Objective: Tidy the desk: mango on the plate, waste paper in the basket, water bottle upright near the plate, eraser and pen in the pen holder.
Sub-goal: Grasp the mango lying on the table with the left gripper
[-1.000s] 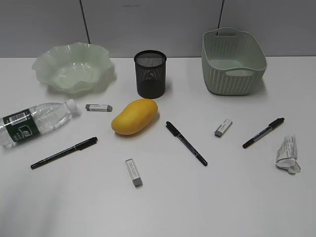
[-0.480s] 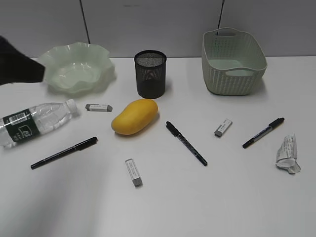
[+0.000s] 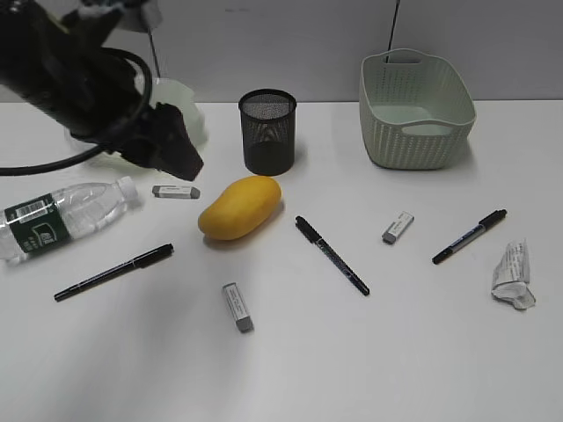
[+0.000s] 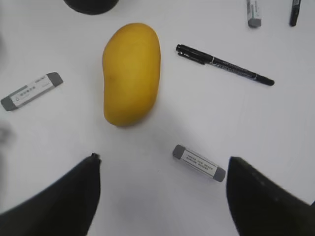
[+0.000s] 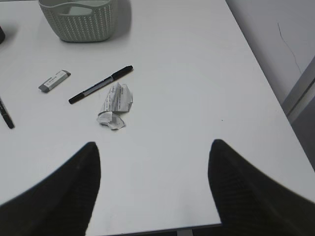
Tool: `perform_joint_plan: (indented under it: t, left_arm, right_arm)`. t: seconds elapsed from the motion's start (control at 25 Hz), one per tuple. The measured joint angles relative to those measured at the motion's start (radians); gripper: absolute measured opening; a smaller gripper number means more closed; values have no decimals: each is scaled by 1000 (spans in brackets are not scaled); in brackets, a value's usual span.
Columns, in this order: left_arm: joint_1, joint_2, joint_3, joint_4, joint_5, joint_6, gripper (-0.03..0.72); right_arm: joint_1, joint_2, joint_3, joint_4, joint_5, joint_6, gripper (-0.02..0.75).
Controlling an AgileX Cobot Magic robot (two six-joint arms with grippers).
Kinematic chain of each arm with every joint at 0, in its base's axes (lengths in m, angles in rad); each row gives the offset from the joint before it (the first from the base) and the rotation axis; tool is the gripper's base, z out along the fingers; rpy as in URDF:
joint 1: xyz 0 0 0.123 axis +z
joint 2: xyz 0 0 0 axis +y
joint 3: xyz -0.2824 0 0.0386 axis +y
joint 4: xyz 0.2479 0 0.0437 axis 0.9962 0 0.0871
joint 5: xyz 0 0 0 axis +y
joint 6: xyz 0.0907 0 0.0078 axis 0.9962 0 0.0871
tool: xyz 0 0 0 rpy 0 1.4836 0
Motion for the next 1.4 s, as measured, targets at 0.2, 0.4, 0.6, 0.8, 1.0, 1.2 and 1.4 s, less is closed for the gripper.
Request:
perform_joint_plan:
  t: [0.2, 0.4, 0.6, 0.8, 1.0, 1.2, 1.4]
  left_arm:
    - [-44, 174, -136, 59, 71, -17, 671]
    - [-96, 331, -255, 187, 112, -104, 674]
    - [-101, 442, -338, 219, 133, -114, 674]
    - [-101, 498, -358, 260, 111, -114, 674]
    - [-101, 529, -358, 259, 69, -114, 674]
    - [-101, 534, -358, 260, 11, -114, 674]
    - [-101, 568, -360, 264, 8, -114, 674]
  right_arm:
    - [0, 0, 0, 0, 0, 0, 543]
    - [0, 0, 0, 0, 0, 0, 543]
    - [0, 0, 0, 0, 0, 0, 543]
    - [0, 0, 0, 0, 0, 0, 543]
    - [0, 0, 0, 0, 0, 0, 543]
    - [0, 0, 0, 0, 0, 0, 543]
    - [0, 0, 0, 0, 0, 0, 543]
